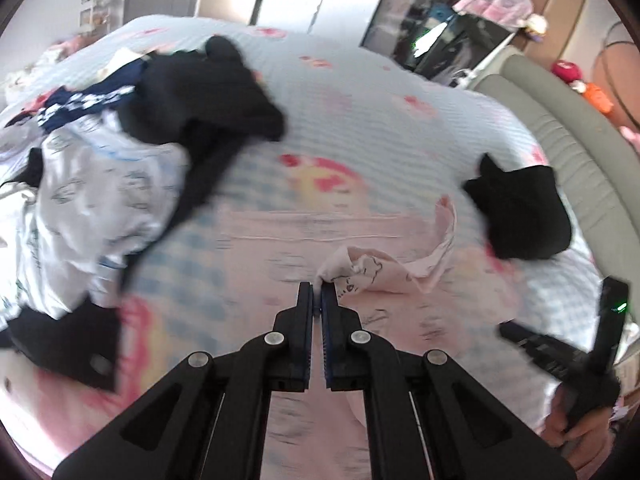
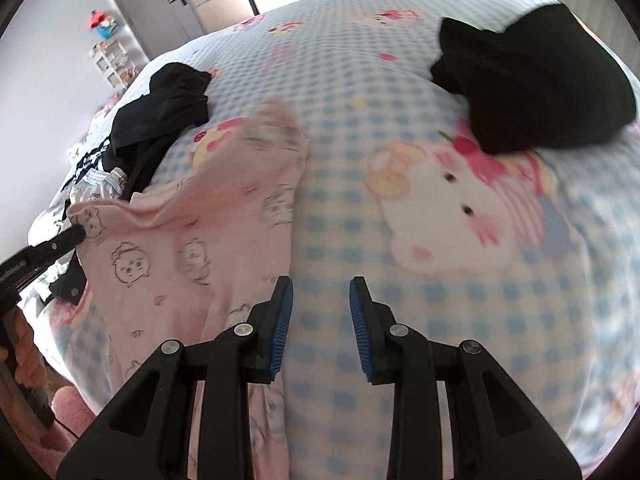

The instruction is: Fold clothes

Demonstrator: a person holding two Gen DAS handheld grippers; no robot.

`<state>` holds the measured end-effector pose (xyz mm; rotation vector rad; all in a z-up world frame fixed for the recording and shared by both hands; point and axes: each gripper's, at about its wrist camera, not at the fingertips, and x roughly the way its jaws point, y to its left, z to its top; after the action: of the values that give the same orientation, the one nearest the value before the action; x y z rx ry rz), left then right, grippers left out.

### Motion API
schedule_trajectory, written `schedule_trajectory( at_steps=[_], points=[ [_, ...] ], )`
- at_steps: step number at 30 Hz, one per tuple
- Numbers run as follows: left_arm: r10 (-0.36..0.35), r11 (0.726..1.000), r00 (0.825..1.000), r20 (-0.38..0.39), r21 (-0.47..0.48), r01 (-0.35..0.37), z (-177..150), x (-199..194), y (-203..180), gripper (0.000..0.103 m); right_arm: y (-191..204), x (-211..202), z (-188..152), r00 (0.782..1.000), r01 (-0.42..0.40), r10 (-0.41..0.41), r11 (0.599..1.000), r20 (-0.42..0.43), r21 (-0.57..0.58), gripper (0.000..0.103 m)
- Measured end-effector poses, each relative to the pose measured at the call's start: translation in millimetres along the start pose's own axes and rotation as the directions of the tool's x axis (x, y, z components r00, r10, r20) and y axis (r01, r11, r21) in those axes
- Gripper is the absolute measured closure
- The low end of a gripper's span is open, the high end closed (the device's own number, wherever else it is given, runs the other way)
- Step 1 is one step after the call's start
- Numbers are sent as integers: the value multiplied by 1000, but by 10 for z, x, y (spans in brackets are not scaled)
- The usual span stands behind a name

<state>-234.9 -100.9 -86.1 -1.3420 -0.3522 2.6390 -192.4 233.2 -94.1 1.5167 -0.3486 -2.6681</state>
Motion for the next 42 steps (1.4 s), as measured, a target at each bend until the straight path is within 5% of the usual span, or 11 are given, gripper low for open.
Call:
schedule_trajectory(
  at_steps=[6, 13, 17, 22, 24, 25, 30, 32, 33, 42],
  points=[
    [13, 999, 997, -74, -42, -16, -57, 379, 467, 99, 194, 275, 241, 1000, -10, 9, 999, -26, -49, 74],
    [-37, 999, 996, -81, 10, 37, -147, 533, 417, 98, 420, 612, 699, 1000, -8, 9, 985, 3, -172, 73],
    [-62, 998, 995, -77, -18, 60, -101, 565, 476, 98, 610, 929, 979, 999, -18, 8, 961, -36, -275, 54],
    [-89, 996, 990, -109, -29, 87, -45, 665, 512, 97, 691, 1317, 1166, 989, -86, 47, 954, -141, -287, 48],
    [-89, 996, 989, -118, -17, 88, -43, 687, 488, 96, 699, 1469, 1159, 983, -82, 28, 951, -183, -298, 61],
    [-89, 996, 989, -122, -8, 89, -41, 690, 473, 94, 689, 1504, 1135, 980, -89, 32, 953, -195, -291, 92],
    [-130, 991, 984, -120, -1, 130, -47, 673, 448, 77, 616, 1297, 1086, 988, -123, 93, 960, -127, -250, 96],
    [-113, 993, 988, -105, 14, 115, -38, 670, 416, 82, 597, 1174, 1079, 991, -115, 94, 959, -90, -259, 96],
    [-105, 994, 990, -92, 23, 107, -26, 653, 391, 99, 600, 1125, 1081, 993, -106, 89, 956, -74, -272, 97],
    [-30, 998, 999, 39, 58, 28, 373, 437, 311, 99, 417, 821, 1224, 994, -82, 95, 972, 48, -221, 97]
  ],
)
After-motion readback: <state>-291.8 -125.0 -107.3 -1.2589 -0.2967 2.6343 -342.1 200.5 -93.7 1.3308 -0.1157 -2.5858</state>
